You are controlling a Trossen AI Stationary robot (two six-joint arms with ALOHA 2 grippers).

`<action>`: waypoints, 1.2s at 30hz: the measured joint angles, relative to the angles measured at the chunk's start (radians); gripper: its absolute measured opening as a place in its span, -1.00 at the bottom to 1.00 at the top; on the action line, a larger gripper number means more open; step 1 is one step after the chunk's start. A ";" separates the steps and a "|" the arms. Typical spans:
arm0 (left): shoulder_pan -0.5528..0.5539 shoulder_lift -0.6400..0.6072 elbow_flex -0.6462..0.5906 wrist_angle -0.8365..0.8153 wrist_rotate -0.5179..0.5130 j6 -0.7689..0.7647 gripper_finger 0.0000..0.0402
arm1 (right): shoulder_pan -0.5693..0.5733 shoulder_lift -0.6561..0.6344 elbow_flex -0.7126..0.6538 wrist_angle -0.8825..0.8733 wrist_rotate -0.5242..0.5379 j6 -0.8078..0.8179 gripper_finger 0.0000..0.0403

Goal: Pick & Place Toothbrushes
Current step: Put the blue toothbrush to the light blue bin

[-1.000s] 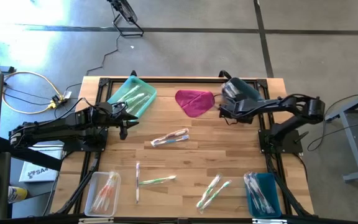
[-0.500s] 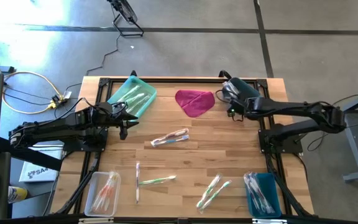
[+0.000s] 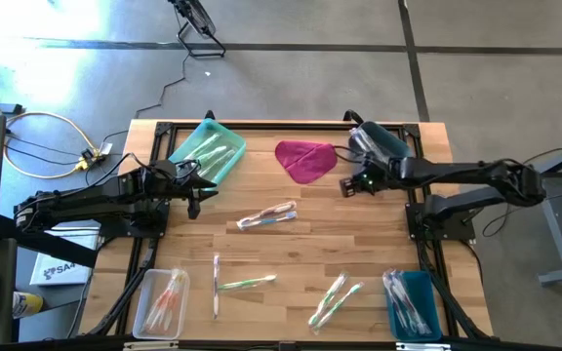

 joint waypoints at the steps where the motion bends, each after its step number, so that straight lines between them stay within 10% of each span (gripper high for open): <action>1: 0.000 0.000 0.000 0.000 0.000 0.000 -0.42 | 0.014 0.007 0.000 0.044 -0.001 -0.018 -0.99; 17: 0.000 0.000 0.000 0.000 -0.002 -0.003 -0.42 | 0.130 0.201 0.001 0.679 -0.016 -0.446 -0.99; 29: 0.000 0.000 0.000 0.001 -0.006 -0.003 -0.42 | 0.194 0.363 0.001 1.082 -0.215 -0.569 -0.99; 36: 0.000 0.000 0.000 0.006 -0.023 0.015 -0.42 | 0.283 0.366 0.097 0.980 -0.134 -0.706 -0.99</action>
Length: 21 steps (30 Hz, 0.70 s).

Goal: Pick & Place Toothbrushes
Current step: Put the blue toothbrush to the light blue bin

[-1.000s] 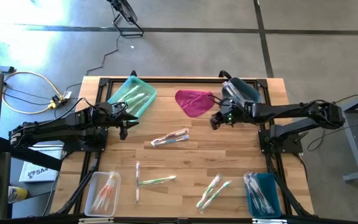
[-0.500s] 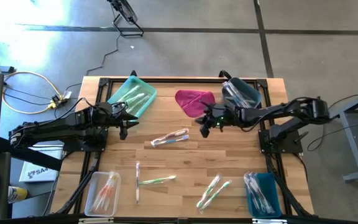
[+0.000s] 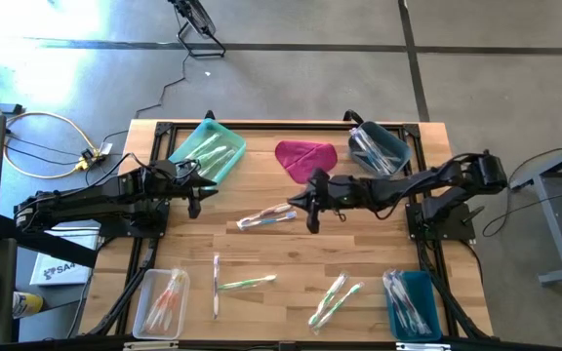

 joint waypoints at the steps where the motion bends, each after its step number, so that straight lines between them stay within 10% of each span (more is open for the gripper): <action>1: 0.000 0.000 0.000 0.000 -0.010 0.006 -0.42 | 0.011 0.000 0.020 -0.037 0.020 -0.001 -0.99; 21: 0.000 0.000 0.000 -0.003 -0.050 0.008 -0.42 | 0.111 0.312 0.389 -0.254 0.086 -0.183 -0.99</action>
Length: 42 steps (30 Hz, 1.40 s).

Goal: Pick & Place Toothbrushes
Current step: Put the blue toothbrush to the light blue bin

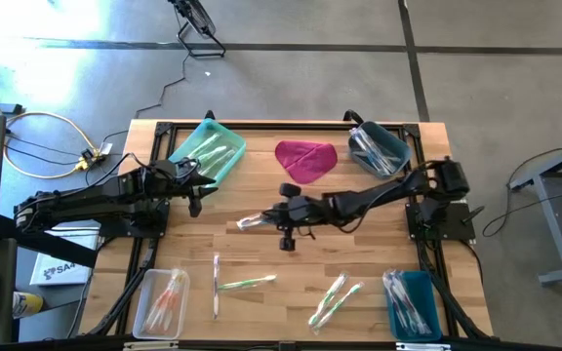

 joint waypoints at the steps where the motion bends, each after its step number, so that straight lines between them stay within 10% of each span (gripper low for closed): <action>1: 0.000 0.000 0.000 0.000 0.000 0.000 -0.42 | -0.001 0.017 0.017 -0.011 -0.005 0.000 -0.99; 14: 0.000 0.000 0.000 0.000 0.000 0.000 -0.42 | -0.002 0.122 0.055 -0.075 0.027 0.034 -0.95; 28: 0.000 0.000 0.000 0.001 0.000 0.000 -0.42 | -0.005 0.122 0.055 -0.126 0.038 0.087 -0.34; 42: 0.000 0.000 0.000 0.001 0.000 0.000 -0.42 | -0.038 0.122 0.055 -0.179 0.042 0.129 -0.34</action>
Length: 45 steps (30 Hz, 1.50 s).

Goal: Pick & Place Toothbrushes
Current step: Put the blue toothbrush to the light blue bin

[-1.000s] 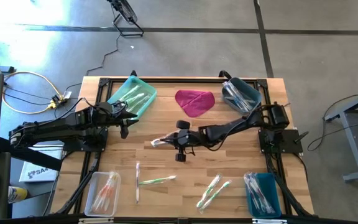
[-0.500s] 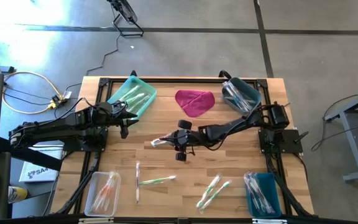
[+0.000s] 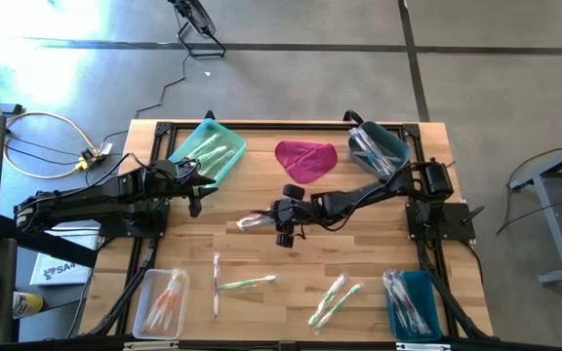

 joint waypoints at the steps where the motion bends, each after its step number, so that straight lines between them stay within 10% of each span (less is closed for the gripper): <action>1: 0.000 0.000 0.000 0.000 0.000 0.000 -0.42 | -0.005 0.000 0.000 -0.005 0.000 0.011 -0.35; 37: 0.000 0.000 0.000 0.000 0.000 0.003 -0.42 | -0.026 0.144 0.002 0.015 -0.023 0.061 -0.35; 45: 0.000 0.000 0.000 0.000 0.000 0.003 -0.42 | -0.025 0.145 0.002 0.014 -0.031 0.061 -0.61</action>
